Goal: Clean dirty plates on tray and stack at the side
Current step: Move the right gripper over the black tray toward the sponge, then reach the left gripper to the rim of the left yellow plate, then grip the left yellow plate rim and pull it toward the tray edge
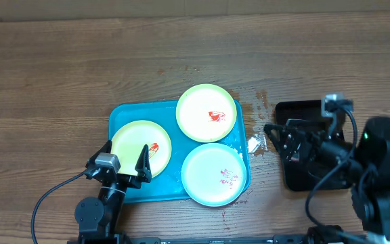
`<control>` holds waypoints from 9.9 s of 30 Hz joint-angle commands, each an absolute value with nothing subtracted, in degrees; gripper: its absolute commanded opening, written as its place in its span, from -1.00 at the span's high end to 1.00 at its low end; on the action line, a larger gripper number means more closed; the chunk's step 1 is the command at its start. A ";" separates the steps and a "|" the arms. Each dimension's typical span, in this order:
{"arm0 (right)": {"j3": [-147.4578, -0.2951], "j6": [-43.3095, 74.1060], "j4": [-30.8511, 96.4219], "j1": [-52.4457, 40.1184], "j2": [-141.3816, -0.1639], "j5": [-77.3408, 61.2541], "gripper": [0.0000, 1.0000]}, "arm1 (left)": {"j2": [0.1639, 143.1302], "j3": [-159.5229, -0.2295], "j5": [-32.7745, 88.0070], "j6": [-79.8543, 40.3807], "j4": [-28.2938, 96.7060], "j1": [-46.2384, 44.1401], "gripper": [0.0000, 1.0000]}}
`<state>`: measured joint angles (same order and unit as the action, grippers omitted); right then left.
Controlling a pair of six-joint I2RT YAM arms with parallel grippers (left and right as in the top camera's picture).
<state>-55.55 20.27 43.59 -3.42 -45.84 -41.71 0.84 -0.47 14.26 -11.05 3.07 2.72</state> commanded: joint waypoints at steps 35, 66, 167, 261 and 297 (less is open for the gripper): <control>-56.64 3.18 55.86 -3.36 -55.75 -10.96 -1.00 | 0.25 -0.25 13.76 -11.79 3.16 3.03 -0.99; -56.64 1.48 56.21 -3.36 -61.12 -27.11 -1.00 | 31.14 -30.30 9.91 -8.01 18.57 2.98 -1.00; -56.64 10.74 75.77 -3.36 -61.76 -29.71 -1.00 | 94.32 -48.99 2.04 -13.47 38.79 11.46 0.23; -56.64 10.50 79.24 -3.36 -68.82 -30.81 -1.00 | 100.07 -57.98 4.95 -8.67 35.66 7.86 0.09; -56.64 10.50 75.55 -3.36 -68.82 -30.81 -1.00 | 101.14 -57.98 11.68 -8.21 42.00 7.84 0.91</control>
<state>-55.66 10.52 76.49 -3.42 -69.06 -30.26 100.64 -57.10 9.67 -8.10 42.00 7.60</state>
